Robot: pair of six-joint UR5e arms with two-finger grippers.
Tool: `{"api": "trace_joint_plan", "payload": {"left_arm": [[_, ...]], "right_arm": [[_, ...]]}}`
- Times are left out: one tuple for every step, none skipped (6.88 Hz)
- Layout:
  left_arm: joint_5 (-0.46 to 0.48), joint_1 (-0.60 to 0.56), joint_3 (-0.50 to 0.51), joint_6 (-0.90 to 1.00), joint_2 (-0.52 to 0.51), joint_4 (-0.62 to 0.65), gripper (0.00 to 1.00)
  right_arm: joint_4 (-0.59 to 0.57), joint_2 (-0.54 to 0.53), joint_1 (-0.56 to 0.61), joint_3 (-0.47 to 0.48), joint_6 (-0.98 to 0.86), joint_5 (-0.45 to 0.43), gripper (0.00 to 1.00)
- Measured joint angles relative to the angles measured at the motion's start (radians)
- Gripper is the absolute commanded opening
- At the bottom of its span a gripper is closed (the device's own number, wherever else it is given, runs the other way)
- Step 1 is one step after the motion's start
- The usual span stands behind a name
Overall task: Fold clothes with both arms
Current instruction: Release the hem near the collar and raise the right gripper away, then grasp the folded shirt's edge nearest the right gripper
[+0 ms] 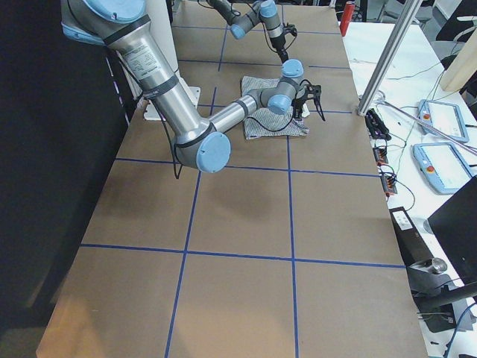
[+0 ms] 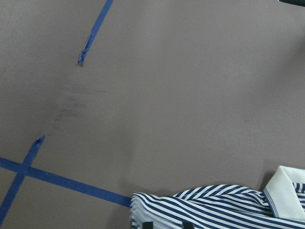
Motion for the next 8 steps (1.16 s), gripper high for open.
{"api": "trace_joint_plan", "payload": {"left_arm": [[0.0, 0.0, 0.0, -0.002, -0.001, 0.001, 1.0], [-0.006, 0.0, -0.003, -0.003, -0.002, 0.004, 1.0], [-0.027, -0.001, -0.014, -0.012, -0.002, 0.007, 1.0], [-0.052, -0.001, -0.032, -0.032, -0.002, 0.01, 1.0], [-0.065, 0.0, -0.059, -0.06, -0.002, 0.012, 1.0], [-0.068, 0.004, -0.076, -0.075, -0.002, 0.013, 1.0], [-0.069, 0.009, -0.085, -0.081, -0.001, 0.013, 1.0], [-0.068, 0.011, -0.09, -0.083, -0.001, 0.014, 1.0]], "right_arm": [[0.0, -0.004, 0.001, 0.003, -0.008, 0.005, 1.0], [0.0, -0.022, -0.003, 0.023, -0.01, 0.014, 1.0], [-0.001, -0.072, -0.022, 0.074, -0.006, 0.023, 1.0], [-0.006, -0.148, -0.054, 0.15, 0.001, 0.026, 1.0], [-0.011, -0.241, -0.099, 0.238, 0.015, 0.025, 1.0], [-0.013, -0.292, -0.138, 0.285, 0.035, 0.018, 1.0], [-0.014, -0.317, -0.179, 0.302, 0.055, 0.0, 1.0], [-0.015, -0.327, -0.21, 0.303, 0.064, -0.015, 0.98]]}}
